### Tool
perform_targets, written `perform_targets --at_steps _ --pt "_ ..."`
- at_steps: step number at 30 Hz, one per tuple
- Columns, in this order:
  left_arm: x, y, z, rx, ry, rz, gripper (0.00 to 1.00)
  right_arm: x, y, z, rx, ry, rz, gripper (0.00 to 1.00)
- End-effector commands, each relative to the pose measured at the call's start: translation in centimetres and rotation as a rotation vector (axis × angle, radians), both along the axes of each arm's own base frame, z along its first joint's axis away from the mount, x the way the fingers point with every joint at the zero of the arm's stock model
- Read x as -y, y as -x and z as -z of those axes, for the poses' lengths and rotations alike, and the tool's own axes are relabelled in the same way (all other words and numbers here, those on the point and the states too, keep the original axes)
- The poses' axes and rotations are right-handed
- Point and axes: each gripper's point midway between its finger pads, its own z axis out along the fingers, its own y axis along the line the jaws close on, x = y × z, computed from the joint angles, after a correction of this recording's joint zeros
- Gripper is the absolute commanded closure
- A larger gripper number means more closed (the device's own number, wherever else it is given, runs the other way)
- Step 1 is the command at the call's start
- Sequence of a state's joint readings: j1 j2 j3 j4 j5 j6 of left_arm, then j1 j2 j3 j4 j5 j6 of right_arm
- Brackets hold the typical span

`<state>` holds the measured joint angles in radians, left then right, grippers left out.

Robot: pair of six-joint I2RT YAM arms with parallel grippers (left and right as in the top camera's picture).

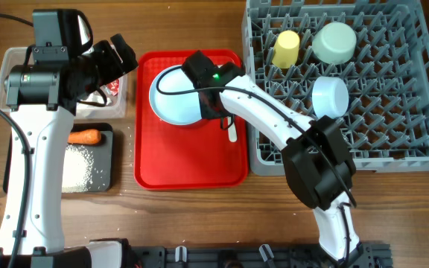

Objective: Sort waste into correct bins and load items into the dishwasher rack
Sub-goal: 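Grasp white spoon handle with right gripper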

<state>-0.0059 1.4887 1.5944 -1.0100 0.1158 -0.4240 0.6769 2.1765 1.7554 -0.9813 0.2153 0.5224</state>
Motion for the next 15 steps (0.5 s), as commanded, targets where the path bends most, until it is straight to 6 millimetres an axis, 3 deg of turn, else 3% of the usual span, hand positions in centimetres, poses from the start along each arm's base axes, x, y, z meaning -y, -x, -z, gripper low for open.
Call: perform_targets --at_steps 1,8,15 --pt "-0.4 -0.1 -0.1 0.007 -0.020 0.000 0.00 0.8 -0.4 1.7 0.003 0.063 0.011 0.64" --pt "-0.4 -0.1 -0.1 0.007 -0.020 0.000 0.00 1.1 -0.7 3.3 0.013 0.073 0.020 0.65" --pt "-0.4 -0.1 -0.1 0.007 -0.020 0.000 0.00 2.8 -1.7 3.6 0.044 0.096 0.084 0.66"
